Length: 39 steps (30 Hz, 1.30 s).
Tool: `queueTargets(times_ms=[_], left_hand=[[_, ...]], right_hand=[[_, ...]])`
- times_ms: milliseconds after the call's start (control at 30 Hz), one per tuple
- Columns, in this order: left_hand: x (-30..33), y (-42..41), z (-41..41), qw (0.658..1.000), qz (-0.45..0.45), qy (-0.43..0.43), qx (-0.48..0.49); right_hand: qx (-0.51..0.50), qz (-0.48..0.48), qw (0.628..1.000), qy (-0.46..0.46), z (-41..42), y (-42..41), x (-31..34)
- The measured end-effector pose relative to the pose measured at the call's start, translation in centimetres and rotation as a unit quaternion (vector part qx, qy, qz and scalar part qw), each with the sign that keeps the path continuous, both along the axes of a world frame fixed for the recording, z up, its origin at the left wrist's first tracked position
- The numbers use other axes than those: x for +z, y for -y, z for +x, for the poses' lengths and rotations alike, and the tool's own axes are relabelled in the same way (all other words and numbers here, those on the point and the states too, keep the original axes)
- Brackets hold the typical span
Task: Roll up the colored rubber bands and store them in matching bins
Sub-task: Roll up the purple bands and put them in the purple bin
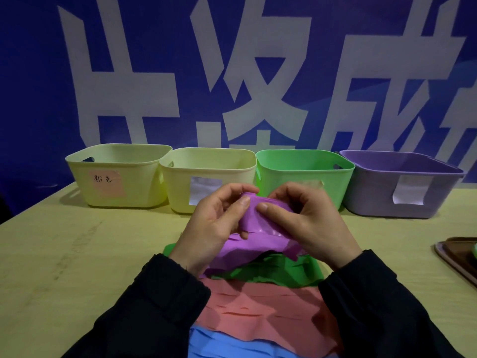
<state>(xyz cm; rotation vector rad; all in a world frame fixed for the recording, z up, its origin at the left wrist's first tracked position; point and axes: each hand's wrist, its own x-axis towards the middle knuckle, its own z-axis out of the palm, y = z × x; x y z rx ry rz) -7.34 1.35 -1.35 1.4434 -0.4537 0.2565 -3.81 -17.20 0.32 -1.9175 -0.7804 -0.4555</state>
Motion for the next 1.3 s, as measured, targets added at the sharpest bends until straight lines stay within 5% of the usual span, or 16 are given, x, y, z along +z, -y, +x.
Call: queueTargets(times_ms=[233, 500, 733, 1000, 1300], left_hand=[[0.5, -0.8, 0.2, 0.999, -0.012, 0.013, 0.05], [0.4, -0.6, -0.1, 0.998, 0.027, 0.022, 0.044], [0.7, -0.9, -0.1, 0.998, 0.01, 0.029, 0.058], [0.5, -1.1, -0.1, 0.996, 0.03, 0.055, 0.057], [0.7, -1.3, 0.1, 0.996, -0.032, 0.024, 0.085]], right_hand=[[0.069, 0.031, 0.992, -0.102, -0.5, 1.4, 1.0], [0.028, -0.037, 0.997, -0.06, -0.5, 1.8, 1.0], [0.092, -0.004, 0.983, -0.156, -0.8, 2.2, 1.3], [0.04, 0.026, 0.993, -0.109, -0.4, 3.3, 1.2], [0.085, 0.119, 0.971, -0.19, -0.2, 4.6, 1.2]])
